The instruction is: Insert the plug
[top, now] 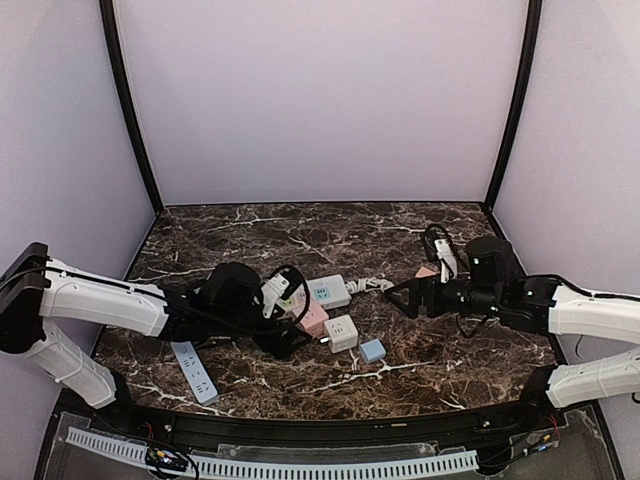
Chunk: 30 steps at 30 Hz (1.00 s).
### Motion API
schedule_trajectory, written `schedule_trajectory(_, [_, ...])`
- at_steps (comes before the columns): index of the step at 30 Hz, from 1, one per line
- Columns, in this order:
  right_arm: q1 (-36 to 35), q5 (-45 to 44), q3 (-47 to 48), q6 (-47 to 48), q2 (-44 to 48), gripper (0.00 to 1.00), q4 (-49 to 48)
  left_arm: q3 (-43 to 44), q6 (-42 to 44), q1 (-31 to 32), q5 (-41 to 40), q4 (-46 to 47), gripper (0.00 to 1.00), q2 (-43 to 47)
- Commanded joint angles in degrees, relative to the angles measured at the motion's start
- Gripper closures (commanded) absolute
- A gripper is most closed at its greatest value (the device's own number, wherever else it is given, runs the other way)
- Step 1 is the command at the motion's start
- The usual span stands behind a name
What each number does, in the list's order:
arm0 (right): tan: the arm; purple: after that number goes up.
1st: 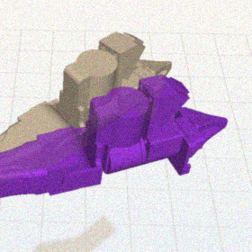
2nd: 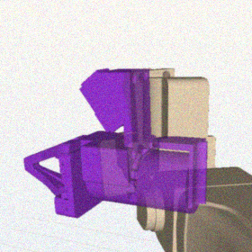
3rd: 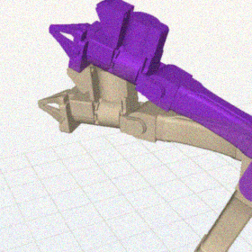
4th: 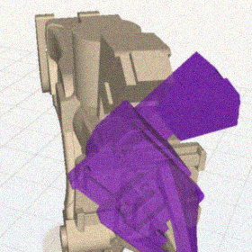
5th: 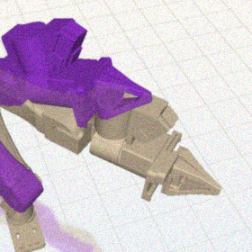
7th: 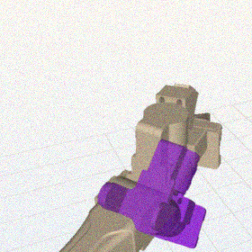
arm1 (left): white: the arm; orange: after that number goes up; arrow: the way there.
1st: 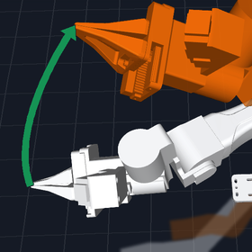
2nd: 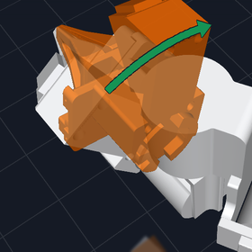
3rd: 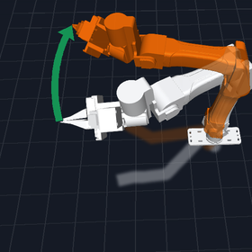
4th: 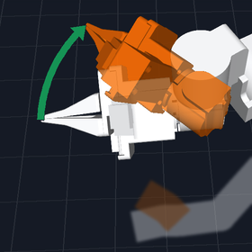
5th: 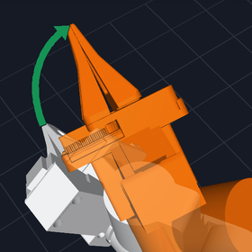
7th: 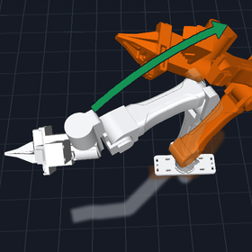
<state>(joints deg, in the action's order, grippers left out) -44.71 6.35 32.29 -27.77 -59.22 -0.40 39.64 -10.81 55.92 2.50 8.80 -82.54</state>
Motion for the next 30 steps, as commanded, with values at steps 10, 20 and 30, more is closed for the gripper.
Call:
schedule_trajectory(10, [-0.6,-0.9,-3.0,-0.9,3.6,0.01,-0.7,9.0,6.8,1.5,-7.7,-7.8,0.07,-7.1])
schedule_trajectory(20, [-0.6,-0.9,-3.1,-0.7,2.6,0.01,-0.8,15.4,8.4,1.5,-12.0,-15.3,0.21,-14.0])
schedule_trajectory(30, [-0.7,-1.1,-3.0,-0.6,1.5,0.01,-0.8,17.3,8.4,1.4,-12.2,-16.9,0.33,-16.4])
